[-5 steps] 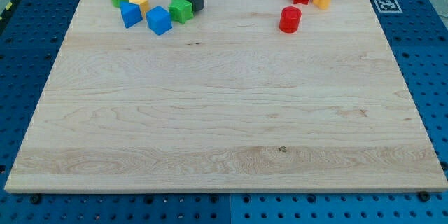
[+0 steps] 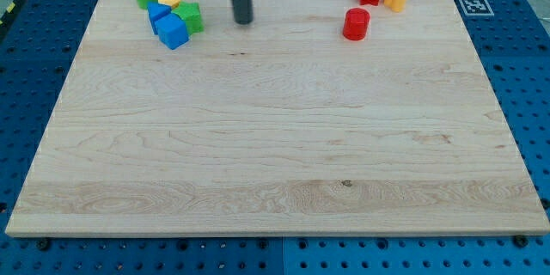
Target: Move the red circle top right to the yellow hexagon
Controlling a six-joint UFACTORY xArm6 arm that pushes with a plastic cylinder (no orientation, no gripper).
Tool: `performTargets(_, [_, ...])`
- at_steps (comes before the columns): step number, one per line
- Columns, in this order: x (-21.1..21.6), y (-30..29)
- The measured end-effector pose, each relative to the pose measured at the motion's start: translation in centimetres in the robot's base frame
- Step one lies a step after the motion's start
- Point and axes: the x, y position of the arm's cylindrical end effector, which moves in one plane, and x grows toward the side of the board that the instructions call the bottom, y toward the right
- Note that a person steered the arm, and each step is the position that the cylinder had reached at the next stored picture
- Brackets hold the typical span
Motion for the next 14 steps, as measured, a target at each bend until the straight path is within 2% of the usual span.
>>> performTargets(2, [6.2, 11.2])
performTargets(4, [7.3, 24.4])
performTargets(7, [3.2, 23.6])
performTargets(12, [1.6, 4.7])
performTargets(14, [0.4, 0.5])
